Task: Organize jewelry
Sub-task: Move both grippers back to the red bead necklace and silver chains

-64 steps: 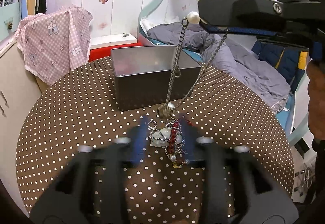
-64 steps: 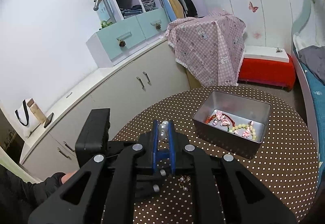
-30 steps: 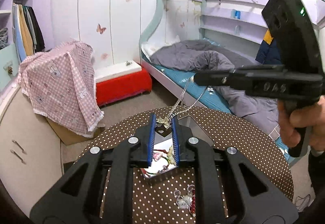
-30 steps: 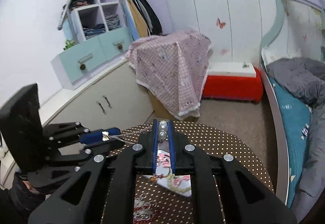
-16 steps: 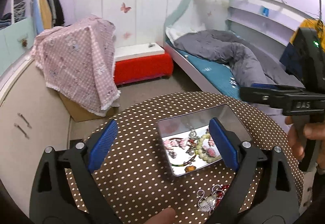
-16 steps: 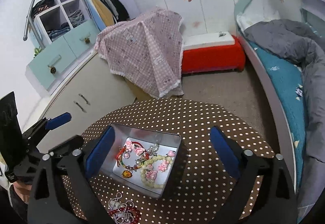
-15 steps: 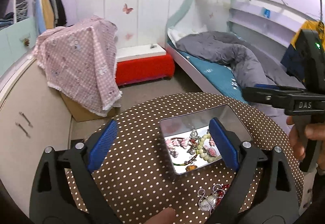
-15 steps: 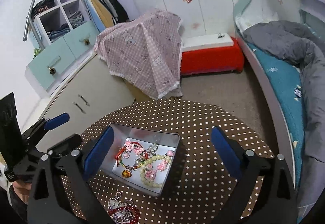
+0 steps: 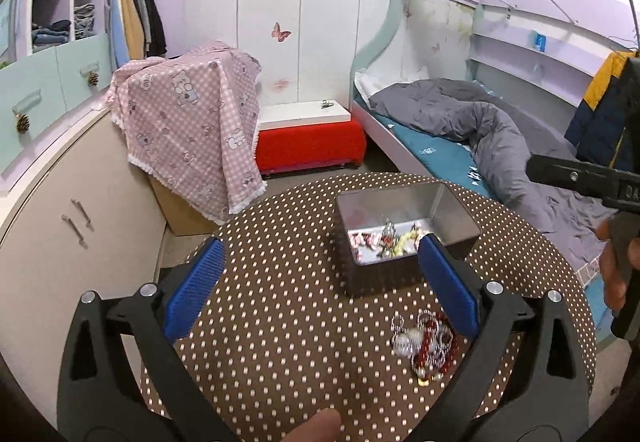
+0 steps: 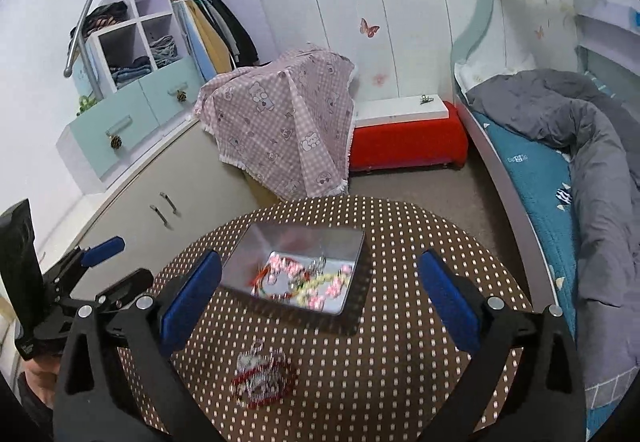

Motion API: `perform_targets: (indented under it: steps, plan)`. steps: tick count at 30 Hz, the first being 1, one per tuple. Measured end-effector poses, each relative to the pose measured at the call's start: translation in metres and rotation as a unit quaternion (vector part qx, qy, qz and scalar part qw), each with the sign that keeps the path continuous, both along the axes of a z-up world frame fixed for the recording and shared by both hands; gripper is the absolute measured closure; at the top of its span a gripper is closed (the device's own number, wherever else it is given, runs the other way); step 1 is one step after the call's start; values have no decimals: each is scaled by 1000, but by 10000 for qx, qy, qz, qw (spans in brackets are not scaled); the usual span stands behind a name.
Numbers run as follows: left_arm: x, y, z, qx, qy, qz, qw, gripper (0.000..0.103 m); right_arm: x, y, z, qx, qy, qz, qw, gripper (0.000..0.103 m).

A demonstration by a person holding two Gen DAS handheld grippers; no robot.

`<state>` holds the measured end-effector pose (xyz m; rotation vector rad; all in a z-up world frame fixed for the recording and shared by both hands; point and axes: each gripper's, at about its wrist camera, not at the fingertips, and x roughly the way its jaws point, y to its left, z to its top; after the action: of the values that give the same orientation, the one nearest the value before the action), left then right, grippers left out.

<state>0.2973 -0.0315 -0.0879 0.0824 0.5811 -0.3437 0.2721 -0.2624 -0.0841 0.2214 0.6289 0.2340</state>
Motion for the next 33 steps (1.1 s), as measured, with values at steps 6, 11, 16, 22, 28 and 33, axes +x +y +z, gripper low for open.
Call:
perform_targets:
  steps: [6,11,16,22,28,33]
  plan:
    - [-24,4,-14,-78,131,2,9999,8,-29,4,-16,-189,129,67,9997,8]
    - [-39,-2,-30,-32,332,-83,9994,8,-48,5,-32,-148,296,100,9994,8]
    - [-46,-11,-49,61,602,-135,9981,8,-56,6,-44,-167,413,101,9990,8]
    - [-49,-17,-72,-119,1076,-239,9938,8,-63,5,-70,-148,681,154,9974,8]
    - [-47,-33,-91,-45,1345,-401,9901,10,-66,-6,-82,-23,842,63,9964,8]
    - [-36,-42,-103,20,1570,-533,9862,31,-65,-14,-87,2,945,-3,9955,8]
